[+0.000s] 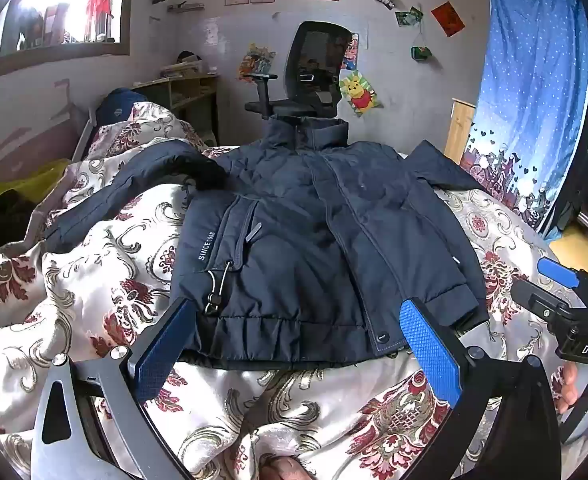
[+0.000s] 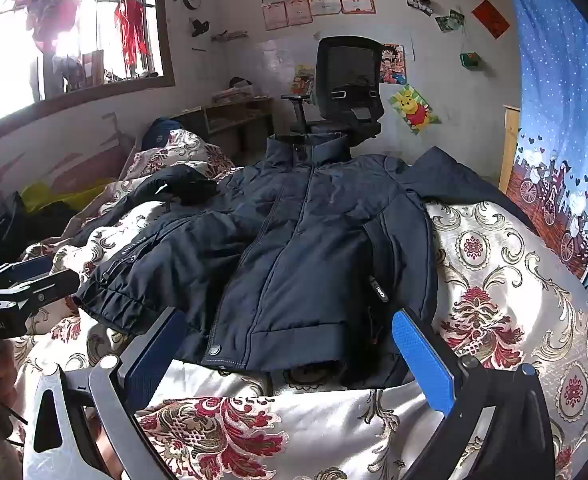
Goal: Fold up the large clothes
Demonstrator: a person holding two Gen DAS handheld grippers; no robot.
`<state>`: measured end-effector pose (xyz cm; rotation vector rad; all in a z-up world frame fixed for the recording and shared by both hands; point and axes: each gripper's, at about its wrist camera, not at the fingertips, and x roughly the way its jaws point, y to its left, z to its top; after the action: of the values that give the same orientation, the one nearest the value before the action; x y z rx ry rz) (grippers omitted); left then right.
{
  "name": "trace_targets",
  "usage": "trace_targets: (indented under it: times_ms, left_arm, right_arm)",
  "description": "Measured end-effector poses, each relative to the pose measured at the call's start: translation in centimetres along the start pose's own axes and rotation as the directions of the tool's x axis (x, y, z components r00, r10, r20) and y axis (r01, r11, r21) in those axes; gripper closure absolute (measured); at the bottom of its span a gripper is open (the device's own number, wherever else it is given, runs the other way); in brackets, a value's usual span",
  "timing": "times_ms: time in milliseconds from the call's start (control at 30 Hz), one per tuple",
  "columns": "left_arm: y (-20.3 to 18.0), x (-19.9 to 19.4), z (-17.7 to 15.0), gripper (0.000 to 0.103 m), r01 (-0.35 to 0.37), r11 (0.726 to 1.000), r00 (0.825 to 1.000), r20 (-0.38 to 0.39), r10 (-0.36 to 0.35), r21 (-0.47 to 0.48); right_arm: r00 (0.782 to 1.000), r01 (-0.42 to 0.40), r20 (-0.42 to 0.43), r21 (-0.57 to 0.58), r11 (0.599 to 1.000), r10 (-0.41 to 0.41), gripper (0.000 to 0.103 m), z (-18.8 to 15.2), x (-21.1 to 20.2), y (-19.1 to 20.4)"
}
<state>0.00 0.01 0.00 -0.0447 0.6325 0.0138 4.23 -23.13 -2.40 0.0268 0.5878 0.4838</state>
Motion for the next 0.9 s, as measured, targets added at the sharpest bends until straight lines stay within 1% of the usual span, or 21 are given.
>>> trace_targets:
  times_ms: [900]
  left_arm:
    - [0.01, 0.0, -0.01, 0.003, 0.003, 1.0, 1.0, -0.001, -0.003, -0.001]
  right_arm:
    - [1.0, 0.004, 0.0, -0.001, 1.0, -0.004, 0.0, 0.11, -0.09, -0.15]
